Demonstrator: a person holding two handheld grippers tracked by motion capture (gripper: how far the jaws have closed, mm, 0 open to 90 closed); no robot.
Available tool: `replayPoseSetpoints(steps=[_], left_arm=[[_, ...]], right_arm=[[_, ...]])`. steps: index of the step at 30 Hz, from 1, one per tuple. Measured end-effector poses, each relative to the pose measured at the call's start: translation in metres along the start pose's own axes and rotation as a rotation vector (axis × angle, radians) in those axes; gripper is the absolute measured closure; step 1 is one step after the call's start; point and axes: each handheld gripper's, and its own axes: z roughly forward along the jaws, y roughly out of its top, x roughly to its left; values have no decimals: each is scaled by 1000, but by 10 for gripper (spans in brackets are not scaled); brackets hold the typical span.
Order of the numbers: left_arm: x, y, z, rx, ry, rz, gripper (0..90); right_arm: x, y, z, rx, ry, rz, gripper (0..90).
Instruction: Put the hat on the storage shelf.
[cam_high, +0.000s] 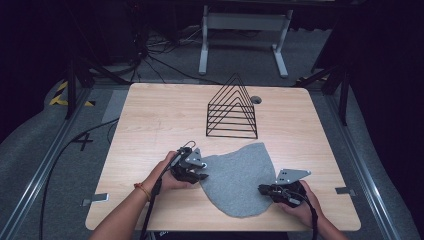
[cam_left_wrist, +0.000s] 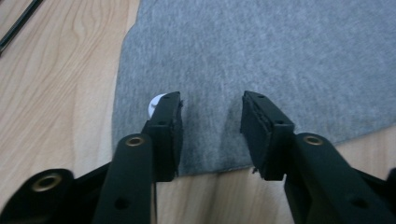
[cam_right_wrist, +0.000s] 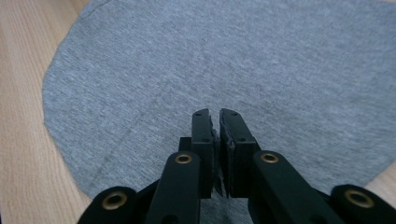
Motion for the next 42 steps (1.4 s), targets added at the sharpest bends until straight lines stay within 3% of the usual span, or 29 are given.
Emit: replayPoseSetpoints(steps=[3, 8, 11, 15, 18, 22, 25, 28, 31, 35, 38, 40, 42], left_arm=[[-2, -4, -4, 6, -61, -38, 580], [-26, -10, -13, 45, -73, 5, 597], [-36, -13, -15, 45, -93, -1, 599], [-50, -17, -17, 34, -111, -4, 600], [-62, -13, -15, 45, -94, 33, 601], [-75, -5, -11, 62, -110, 67, 603], [-80, 0, -7, 59, -127, 67, 605], [-86, 5, -2, 48, -172, 64, 614], [-95, 12, 5, 37, -181, 64, 618], [-105, 23, 14, 33, -179, 80, 606], [-106, 28, 15, 18, -190, 97, 578], [-100, 31, 7, 3, -162, 103, 576], [-88, 31, -5, -52, -136, 67, 569]], right_arm=[[-3, -2, 1, -3, 7, 21, 854], [-8, 0, 3, 4, -17, 25, 858], [-12, 3, 5, 4, -27, 29, 859], [-28, 12, 12, 13, -63, 33, 862], [-41, 20, 19, 13, -96, 43, 866], [-53, 34, 32, 18, -120, 29, 877], [-56, 40, 37, 26, -131, 23, 881], [-62, 50, 47, 29, -156, 14, 882], [-66, 58, 54, 34, -170, 14, 881], [-65, 66, 61, 47, -200, -9, 863], [-55, 69, 56, -6, -190, -35, 879], [-43, 71, 50, -45, -149, -52, 886], [-27, 71, 45, -45, -109, -89, 881]])
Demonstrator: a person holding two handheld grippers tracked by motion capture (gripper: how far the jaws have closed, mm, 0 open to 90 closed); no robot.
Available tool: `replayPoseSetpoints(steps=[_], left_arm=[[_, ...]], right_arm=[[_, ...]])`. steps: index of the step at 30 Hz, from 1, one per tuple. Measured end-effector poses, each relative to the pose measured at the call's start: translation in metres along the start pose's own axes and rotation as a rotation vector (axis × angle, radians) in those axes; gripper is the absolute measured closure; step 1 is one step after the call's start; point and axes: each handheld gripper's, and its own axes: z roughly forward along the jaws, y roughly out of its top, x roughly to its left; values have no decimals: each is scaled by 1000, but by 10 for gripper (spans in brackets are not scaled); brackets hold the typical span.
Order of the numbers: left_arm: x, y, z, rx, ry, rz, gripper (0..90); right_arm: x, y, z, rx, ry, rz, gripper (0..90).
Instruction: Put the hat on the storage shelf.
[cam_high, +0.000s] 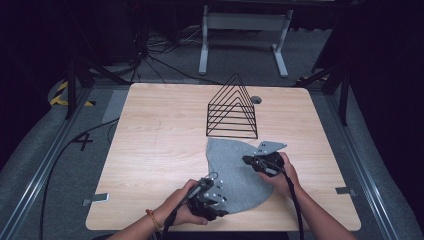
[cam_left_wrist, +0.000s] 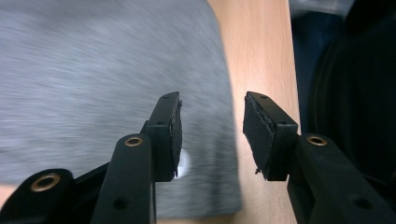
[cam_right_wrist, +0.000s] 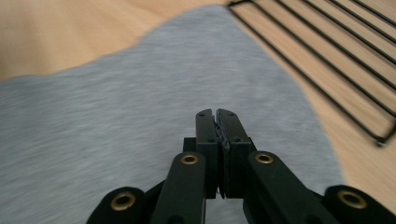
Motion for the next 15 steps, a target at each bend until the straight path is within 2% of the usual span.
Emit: replayPoseSetpoints(steps=[4, 6, 8, 10, 12, 14, 15], left_arm=[[22, -4, -22, -44, 76, -34, 553], [37, -6, -26, -39, 112, -41, 549], [53, -7, -26, -16, 155, -32, 538], [71, -8, -24, -27, 166, -67, 534], [88, -8, -20, -24, 191, -81, 532], [102, -7, -15, -30, 195, -101, 530], [106, -6, -13, -34, 209, -97, 530]], right_arm=[[30, -4, -11, -12, 82, -31, 881], [43, -7, -15, -20, 126, -37, 883], [58, -9, -18, -17, 164, -47, 883], [72, -10, -18, -14, 200, -64, 883], [84, -9, -18, -11, 236, -77, 883], [94, -9, -15, -7, 269, -88, 883], [99, -9, -12, 5, 284, -96, 883]])
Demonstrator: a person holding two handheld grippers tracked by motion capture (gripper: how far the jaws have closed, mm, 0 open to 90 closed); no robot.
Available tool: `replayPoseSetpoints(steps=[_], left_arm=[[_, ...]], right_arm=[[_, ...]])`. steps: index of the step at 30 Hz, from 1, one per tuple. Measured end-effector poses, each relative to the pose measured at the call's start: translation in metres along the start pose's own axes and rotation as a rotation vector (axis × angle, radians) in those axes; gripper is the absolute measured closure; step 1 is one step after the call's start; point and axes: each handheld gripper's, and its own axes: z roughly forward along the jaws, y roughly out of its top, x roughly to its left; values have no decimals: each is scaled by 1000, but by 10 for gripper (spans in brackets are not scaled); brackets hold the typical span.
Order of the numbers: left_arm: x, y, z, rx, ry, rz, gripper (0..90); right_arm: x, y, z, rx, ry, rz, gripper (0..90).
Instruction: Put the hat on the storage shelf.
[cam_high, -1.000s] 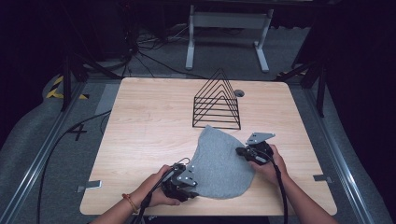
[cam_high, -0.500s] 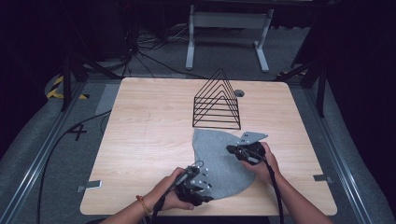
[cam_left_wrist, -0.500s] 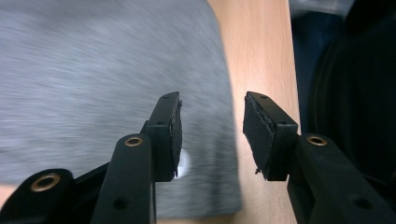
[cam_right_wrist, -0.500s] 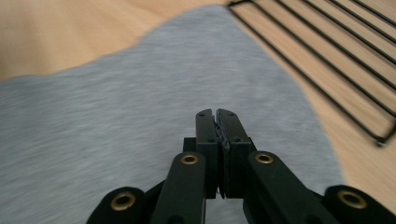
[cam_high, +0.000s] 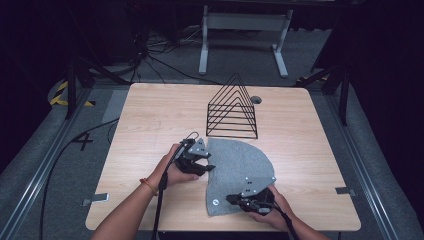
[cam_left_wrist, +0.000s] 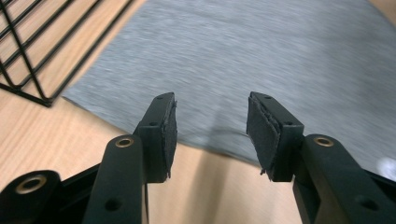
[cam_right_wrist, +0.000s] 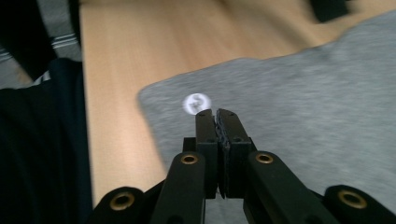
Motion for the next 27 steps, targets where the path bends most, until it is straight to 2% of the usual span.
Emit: replayPoseSetpoints(steps=[2, 4, 5, 7, 8, 9, 11, 14, 16, 17, 20, 27], left_arm=[[9, 3, 11, 11, 13, -7, 537], [17, 3, 21, 13, 29, -37, 541], [19, 3, 24, 14, 38, -39, 548], [24, 3, 32, 46, 49, -42, 553], [24, 3, 32, 46, 49, -42, 557], [26, 1, 36, 71, 43, -39, 557], [26, -2, 34, 66, 27, -46, 569], [22, -5, 28, 87, 21, -44, 570], [11, -12, 18, 109, 16, -46, 569], [11, -12, 18, 109, 16, -46, 571], [-7, -21, 7, 125, -5, -40, 574], [-49, -36, -9, 107, -75, -45, 576]], right_arm=[[5, -1, 6, 22, 20, -6, 882], [8, -3, 10, 42, 30, -13, 882], [9, -4, 10, 54, 28, -19, 881], [8, -7, 9, 61, 34, -12, 881], [7, -8, 8, 63, 27, -14, 881], [7, -8, 8, 63, 27, -14, 881], [1, -14, 0, 70, 14, 12, 882], [-3, -19, -6, 72, 12, 18, 882], [-12, -28, -17, 81, -16, 37, 880], [-12, -28, -17, 81, -16, 37, 880], [-20, -35, -27, 90, -48, 52, 875], [-45, -50, -48, 108, -167, 104, 860]])
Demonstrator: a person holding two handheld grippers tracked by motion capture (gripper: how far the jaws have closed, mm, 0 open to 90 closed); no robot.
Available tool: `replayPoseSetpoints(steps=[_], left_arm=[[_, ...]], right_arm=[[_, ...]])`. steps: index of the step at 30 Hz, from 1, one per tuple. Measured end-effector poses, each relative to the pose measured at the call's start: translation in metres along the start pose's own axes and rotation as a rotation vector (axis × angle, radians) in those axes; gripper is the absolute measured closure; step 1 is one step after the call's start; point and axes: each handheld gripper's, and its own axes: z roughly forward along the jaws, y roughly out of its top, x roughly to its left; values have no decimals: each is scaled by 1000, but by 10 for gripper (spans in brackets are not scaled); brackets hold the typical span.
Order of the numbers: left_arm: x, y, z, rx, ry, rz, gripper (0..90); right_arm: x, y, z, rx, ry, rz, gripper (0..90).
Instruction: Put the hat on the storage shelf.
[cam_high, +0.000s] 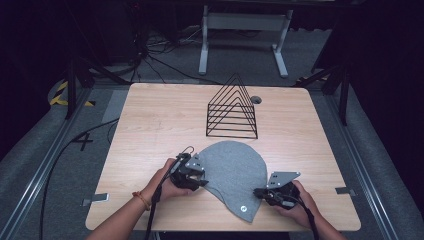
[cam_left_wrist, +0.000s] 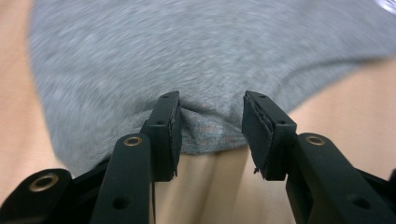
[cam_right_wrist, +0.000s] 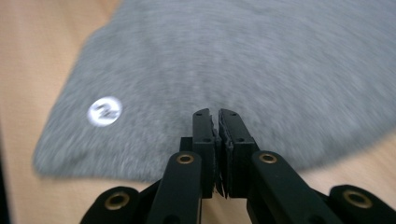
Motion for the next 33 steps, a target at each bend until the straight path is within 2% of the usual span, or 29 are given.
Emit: replayPoseSetpoints(steps=[2, 4, 7, 8, 10, 13, 15, 17, 19, 22, 23, 24, 25, 26, 29, 32, 33], left_arm=[[-15, 0, 0, 15, 18, 39, 563], [-26, 0, 2, 19, 22, 51, 560], [-35, 2, 3, 20, -2, 37, 563], [-37, 3, 4, 19, -21, 45, 563], [-41, 4, 5, 15, -32, 46, 565], [-42, 6, 5, 18, -50, 50, 560], [-40, 6, 4, -5, -49, 48, 541], [-34, 8, -4, -35, -21, 28, 516], [-24, 11, -13, -66, 11, 7, 487], [-2, 17, -21, -102, 83, -35, 407], [3, 18, -21, -99, 100, -33, 387], [11, 20, -19, -82, 123, -39, 378], [19, 21, -17, -76, 135, -71, 362], [28, 22, -14, -74, 125, -107, 342], [53, 25, -1, -38, 185, -114, 329], [69, 27, 10, -55, 182, -147, 325], [72, 28, 15, -40, 158, -149, 321]], right_arm=[[-8, -3, -2, 3, -32, 33, 860], [-15, -4, -4, 6, -71, 45, 859], [-24, -6, -5, 7, -107, 74, 858], [-27, -6, -5, 7, -121, 77, 853], [-33, -8, -6, 8, -148, 88, 848], [-38, -9, -7, 3, -156, 106, 828], [-40, -9, -8, 3, -160, 108, 783], [-42, -8, -10, -4, -177, 114, 738], [-48, -5, -13, -25, -184, 145, 695], [-58, 0, -14, -48, -199, 177, 612], [-62, 3, -13, -45, -211, 187, 590], [-64, 5, -11, -41, -218, 186, 570], [-67, 7, -9, -33, -224, 187, 539], [-70, 9, -6, -30, -226, 201, 507], [-80, 14, 4, -12, -215, 242, 415], [-85, 19, 14, 1, -198, 269, 371], [-86, 21, 17, 7, -203, 264, 362]])
